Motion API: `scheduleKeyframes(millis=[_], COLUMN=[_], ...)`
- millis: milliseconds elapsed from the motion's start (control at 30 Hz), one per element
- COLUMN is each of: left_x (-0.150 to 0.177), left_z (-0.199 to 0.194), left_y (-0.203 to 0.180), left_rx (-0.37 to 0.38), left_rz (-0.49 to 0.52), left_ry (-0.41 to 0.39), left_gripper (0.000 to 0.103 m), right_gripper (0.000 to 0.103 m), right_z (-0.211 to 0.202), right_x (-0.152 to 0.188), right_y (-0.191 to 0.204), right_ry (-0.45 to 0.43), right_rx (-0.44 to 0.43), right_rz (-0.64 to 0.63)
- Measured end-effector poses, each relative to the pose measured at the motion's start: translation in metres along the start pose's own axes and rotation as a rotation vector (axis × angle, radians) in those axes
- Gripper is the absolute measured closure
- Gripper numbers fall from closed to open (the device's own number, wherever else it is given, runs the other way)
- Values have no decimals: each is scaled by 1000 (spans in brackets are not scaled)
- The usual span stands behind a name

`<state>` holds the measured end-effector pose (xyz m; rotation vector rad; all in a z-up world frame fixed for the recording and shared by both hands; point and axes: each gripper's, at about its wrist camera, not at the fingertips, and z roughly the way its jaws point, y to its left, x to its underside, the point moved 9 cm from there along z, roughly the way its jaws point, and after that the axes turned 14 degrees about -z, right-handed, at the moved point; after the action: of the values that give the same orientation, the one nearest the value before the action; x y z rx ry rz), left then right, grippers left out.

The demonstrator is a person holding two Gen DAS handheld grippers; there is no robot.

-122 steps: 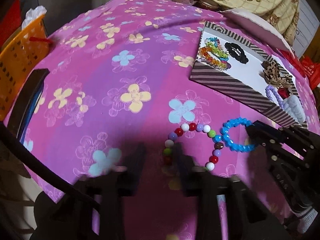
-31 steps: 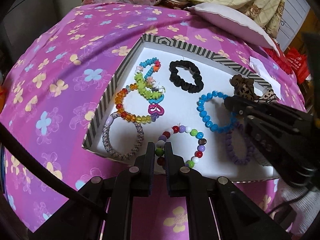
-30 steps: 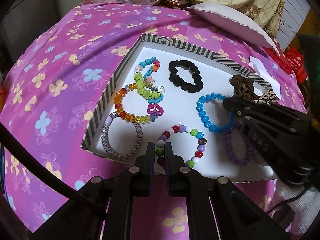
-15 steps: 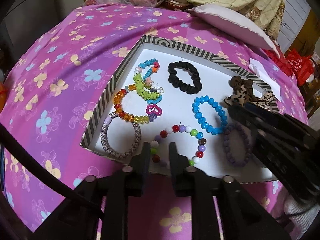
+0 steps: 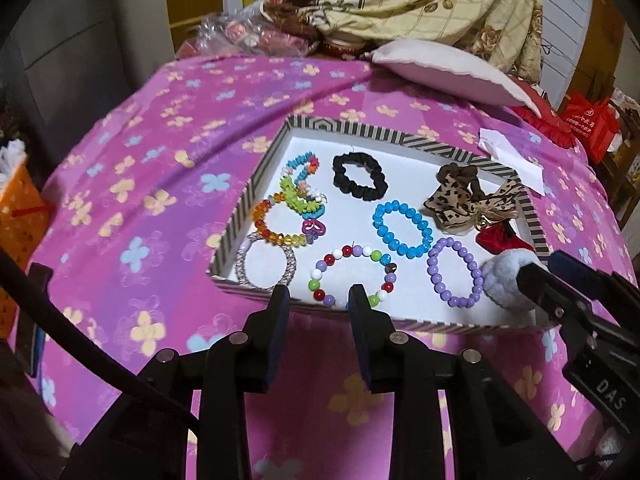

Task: Organize jewelry
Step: 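Withdraw both tools from the box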

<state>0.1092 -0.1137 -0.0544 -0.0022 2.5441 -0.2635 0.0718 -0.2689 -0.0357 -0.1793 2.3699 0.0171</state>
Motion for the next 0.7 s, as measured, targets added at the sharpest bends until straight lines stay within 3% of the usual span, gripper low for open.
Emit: scheduleKeyframes(millis=[700], left_x=[26], left_z=[-61], left_y=[5], left_rx=[-16], left_rz=[7], left_ry=[-94], left_gripper=[54], right_gripper=[35], right_z=[-60], right_x=[34], right_y=[27], right_ry=[-58], right_rx=[40], right_rz=[23])
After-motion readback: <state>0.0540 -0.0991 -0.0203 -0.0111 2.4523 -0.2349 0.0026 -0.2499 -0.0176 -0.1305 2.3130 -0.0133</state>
